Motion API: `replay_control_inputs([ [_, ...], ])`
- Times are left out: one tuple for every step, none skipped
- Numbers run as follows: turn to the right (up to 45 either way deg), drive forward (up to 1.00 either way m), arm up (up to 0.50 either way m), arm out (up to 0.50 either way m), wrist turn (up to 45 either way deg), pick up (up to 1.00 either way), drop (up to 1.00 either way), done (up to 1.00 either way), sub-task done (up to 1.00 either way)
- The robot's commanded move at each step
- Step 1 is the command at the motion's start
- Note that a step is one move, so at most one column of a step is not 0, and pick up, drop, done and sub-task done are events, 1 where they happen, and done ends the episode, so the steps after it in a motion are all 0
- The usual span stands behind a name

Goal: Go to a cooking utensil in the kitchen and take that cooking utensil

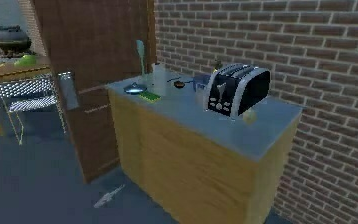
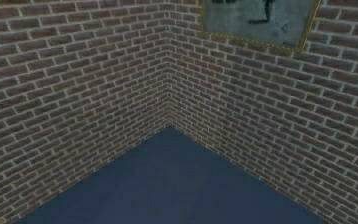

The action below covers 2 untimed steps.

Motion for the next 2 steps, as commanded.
replay_control_inputs([
  [-27.0, 0.00, 0.00, 0.00, 0.0, 0.00, 0.00, 0.00, 0.00],
  [0.0, 0.65, 0.00, 0.00, 0.0, 0.00, 0.00, 0.00, 0.00],
])
